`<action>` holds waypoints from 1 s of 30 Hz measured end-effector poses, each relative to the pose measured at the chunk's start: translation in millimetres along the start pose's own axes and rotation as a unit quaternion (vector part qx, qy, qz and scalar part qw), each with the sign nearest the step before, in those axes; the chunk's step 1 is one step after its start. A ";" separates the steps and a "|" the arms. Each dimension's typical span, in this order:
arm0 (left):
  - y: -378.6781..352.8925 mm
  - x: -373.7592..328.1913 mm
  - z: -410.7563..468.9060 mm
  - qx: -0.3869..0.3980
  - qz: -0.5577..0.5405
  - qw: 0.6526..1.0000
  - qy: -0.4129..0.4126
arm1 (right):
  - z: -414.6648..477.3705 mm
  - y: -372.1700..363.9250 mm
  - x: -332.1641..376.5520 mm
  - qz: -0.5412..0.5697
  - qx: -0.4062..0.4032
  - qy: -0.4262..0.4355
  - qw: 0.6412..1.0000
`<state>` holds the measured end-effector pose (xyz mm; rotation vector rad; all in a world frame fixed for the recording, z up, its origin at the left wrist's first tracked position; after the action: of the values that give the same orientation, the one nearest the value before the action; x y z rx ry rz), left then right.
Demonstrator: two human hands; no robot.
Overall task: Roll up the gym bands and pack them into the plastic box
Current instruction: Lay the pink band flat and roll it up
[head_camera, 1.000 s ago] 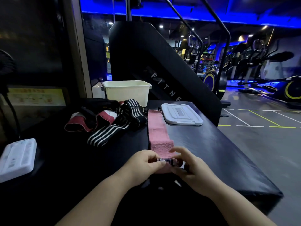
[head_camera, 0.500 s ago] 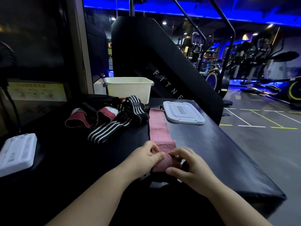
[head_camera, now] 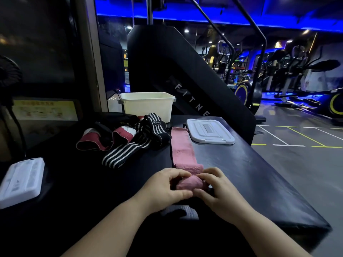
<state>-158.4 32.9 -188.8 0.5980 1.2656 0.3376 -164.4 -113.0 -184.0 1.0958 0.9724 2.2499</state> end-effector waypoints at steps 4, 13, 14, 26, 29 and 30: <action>-0.2 -0.1 -0.1 0.013 0.047 0.999 -0.008 | -2.2 -1.7 2.4 0.017 0.024 0.013 0.999; 4.8 -4.0 -4.8 -0.011 0.043 0.999 -0.013 | -3.1 0.8 3.7 0.018 0.030 0.021 0.999; 5.5 -5.1 -6.1 -0.009 0.044 0.999 -0.017 | -3.9 0.5 3.6 0.015 0.031 0.023 0.999; -0.5 -8.4 -10.5 0.004 0.110 0.991 -0.072 | -4.3 1.8 1.2 0.035 0.058 -0.014 0.998; 2.8 -8.6 -9.3 -0.023 0.103 0.992 -0.075 | 4.6 20.9 -6.9 0.095 -0.028 -0.078 0.992; 2.9 -9.0 -9.0 -0.027 0.103 0.991 -0.075 | 9.2 27.9 -14.3 0.089 -0.053 -0.117 0.988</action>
<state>-169.4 32.4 -181.6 0.6977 1.0501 0.4881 -151.2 -136.7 -165.9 1.4076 0.6748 2.2168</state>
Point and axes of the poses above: each hand's wrist, its own z-axis towards the middle knuckle, its own y-axis out of the back of the hand, x = y × z, the point moved 10 cm from there along z, towards the middle knuckle, and after that the axes turned 5 degrees about y, right-handed, at the moved point
